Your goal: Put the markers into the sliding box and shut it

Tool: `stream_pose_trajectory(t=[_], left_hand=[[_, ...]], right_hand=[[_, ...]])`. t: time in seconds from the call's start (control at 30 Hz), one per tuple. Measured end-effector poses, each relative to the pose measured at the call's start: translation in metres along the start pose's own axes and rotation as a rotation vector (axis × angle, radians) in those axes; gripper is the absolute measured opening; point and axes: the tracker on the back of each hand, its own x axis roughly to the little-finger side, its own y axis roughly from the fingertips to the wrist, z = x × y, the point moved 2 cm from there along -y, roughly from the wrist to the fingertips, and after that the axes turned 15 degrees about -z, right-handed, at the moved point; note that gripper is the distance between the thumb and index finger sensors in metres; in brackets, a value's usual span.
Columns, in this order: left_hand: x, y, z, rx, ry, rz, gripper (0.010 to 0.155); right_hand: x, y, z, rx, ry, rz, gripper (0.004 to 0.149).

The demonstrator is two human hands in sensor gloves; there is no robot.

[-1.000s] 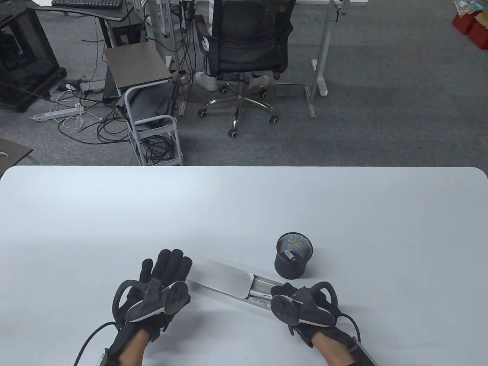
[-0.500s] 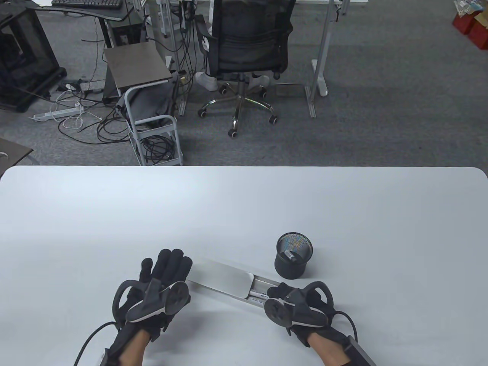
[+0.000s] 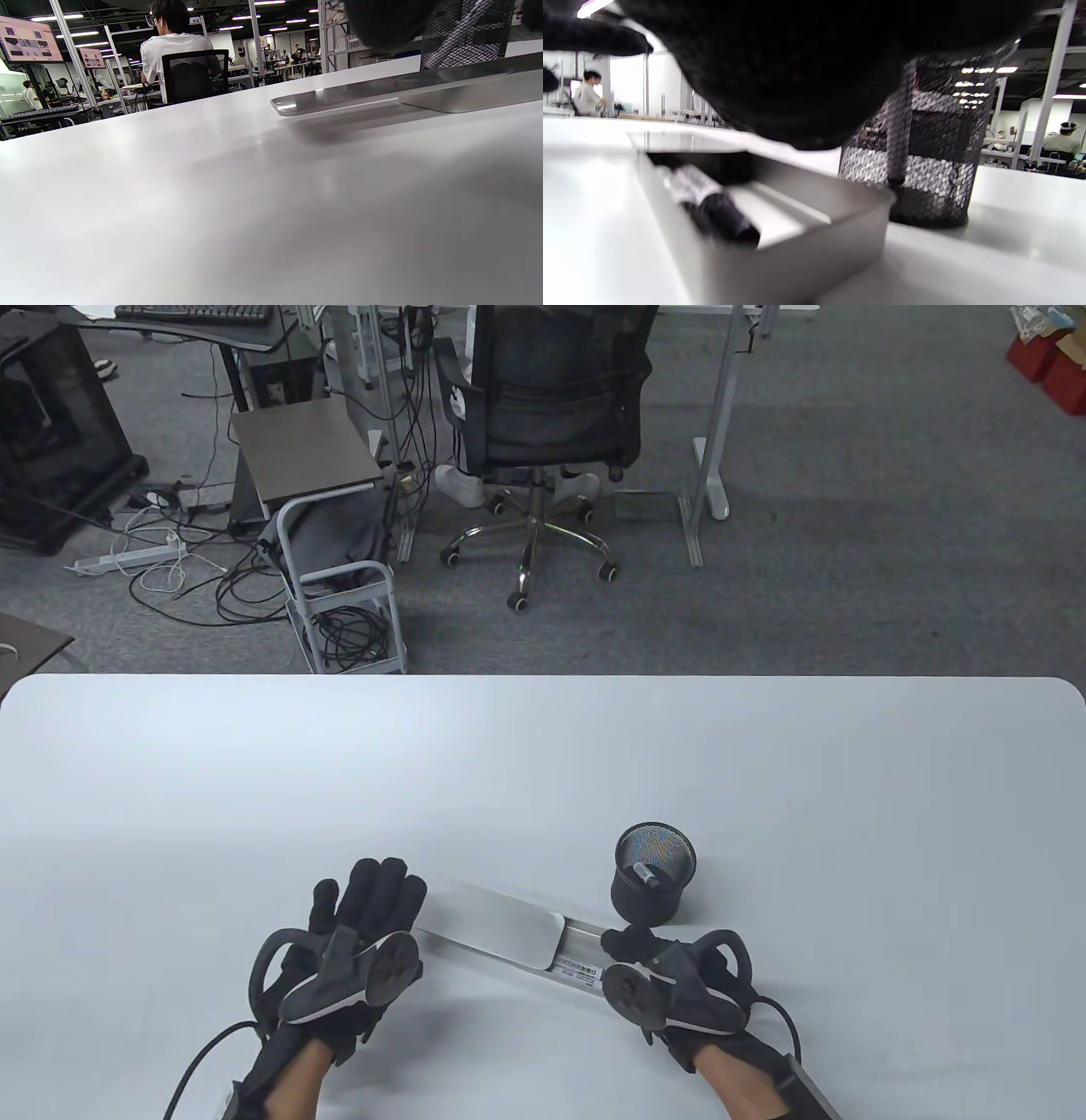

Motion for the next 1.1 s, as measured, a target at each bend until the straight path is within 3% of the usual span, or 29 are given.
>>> stream_pose_trajectory(t=[0.33, 0.47, 0.57, 0.8, 1.1], left_hand=[[0.004, 0.004, 0.0, 0.001, 0.007, 0.022, 0.09], [0.008, 0.006, 0.0, -0.005, 0.016, 0.037, 0.09], [0.008, 0.006, 0.0, -0.001, 0.016, 0.037, 0.09], [0.006, 0.004, -0.001, 0.003, 0.015, 0.025, 0.09], [0.007, 0.009, 0.004, -0.023, 0.018, 0.036, 0.09]], right_hand=[[0.021, 0.022, -0.039, 0.376, 0.073, 0.094, 0.043], [0.025, 0.027, -0.045, 0.463, 0.131, 0.136, 0.045], [0.029, 0.027, -0.041, 0.45, 0.137, 0.163, 0.05], [0.037, 0.015, -0.013, 0.282, 0.094, 0.19, 0.063], [0.04, 0.009, 0.001, 0.216, 0.056, 0.223, 0.056]])
